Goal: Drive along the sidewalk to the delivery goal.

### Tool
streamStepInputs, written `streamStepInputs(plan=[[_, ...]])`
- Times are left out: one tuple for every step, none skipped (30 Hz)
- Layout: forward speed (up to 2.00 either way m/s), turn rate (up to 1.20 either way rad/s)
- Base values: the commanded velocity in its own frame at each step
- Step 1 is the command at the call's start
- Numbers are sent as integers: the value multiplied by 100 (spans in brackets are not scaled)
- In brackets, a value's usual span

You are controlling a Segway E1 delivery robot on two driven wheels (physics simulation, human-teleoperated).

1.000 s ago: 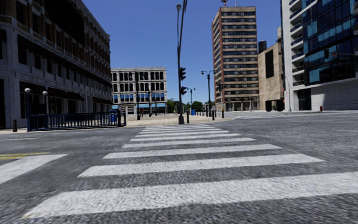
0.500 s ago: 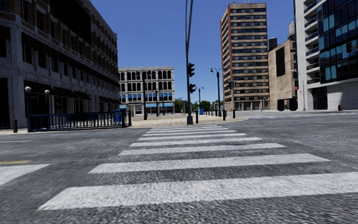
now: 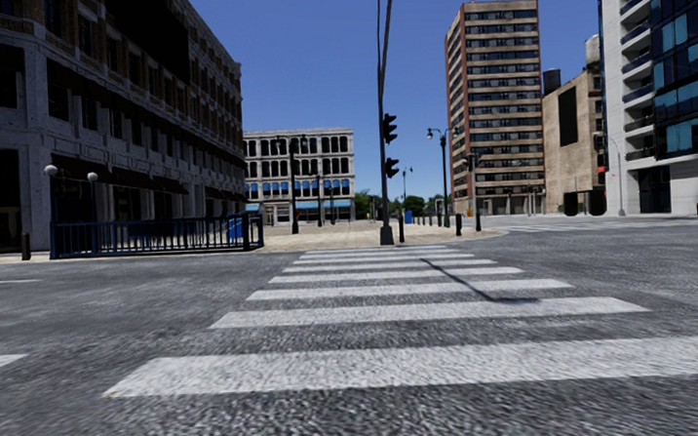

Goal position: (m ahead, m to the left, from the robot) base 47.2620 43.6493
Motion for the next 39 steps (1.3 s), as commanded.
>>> streamStepInputs(plan=[[191,13],[191,13],[191,13],[191,15],[192,26],[192,31],[192,33],[192,34],[192,34],[192,34],[192,34],[193,28],[194,12],[194,12],[194,1],[194,0],[194,0],[194,0],[194,0],[194,0],[194,0],[194,0],[194,0],[194,0],[200,0],[200,0],[200,0],[200,0],[200,0],[200,0],[200,0],[200,0],[200,0],[200,0],[200,0],[200,0],[200,0],[200,0],[200,0]])
